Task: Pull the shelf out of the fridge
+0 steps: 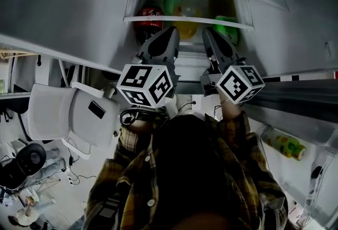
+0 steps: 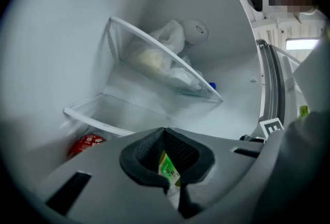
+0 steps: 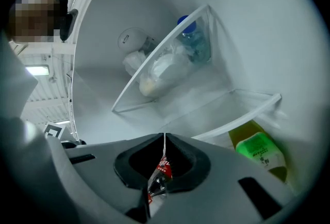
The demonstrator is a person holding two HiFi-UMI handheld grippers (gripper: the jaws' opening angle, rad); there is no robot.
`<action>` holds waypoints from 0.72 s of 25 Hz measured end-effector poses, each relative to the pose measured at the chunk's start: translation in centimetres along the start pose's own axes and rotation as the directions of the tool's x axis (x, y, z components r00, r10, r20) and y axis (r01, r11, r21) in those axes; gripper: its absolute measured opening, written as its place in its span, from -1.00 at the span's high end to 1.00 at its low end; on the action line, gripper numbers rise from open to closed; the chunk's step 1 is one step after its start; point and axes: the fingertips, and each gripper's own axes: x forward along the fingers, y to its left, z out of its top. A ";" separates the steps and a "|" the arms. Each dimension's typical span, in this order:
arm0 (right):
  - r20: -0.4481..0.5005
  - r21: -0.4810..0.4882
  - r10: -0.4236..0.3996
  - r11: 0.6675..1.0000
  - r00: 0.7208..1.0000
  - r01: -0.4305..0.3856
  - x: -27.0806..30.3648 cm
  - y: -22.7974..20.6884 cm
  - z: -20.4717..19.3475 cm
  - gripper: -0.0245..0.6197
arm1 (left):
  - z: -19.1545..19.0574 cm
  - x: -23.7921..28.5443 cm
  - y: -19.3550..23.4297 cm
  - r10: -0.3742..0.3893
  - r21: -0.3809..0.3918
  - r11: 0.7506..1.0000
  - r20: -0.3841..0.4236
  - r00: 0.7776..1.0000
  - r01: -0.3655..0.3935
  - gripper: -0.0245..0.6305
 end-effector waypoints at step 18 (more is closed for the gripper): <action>-0.011 0.309 0.058 0.950 0.998 -0.052 1.6 -1.5 -2.3 0.58 | -3.0 2.3 1.8 -0.102 -0.264 0.961 -0.058 0.993 0.083 0.47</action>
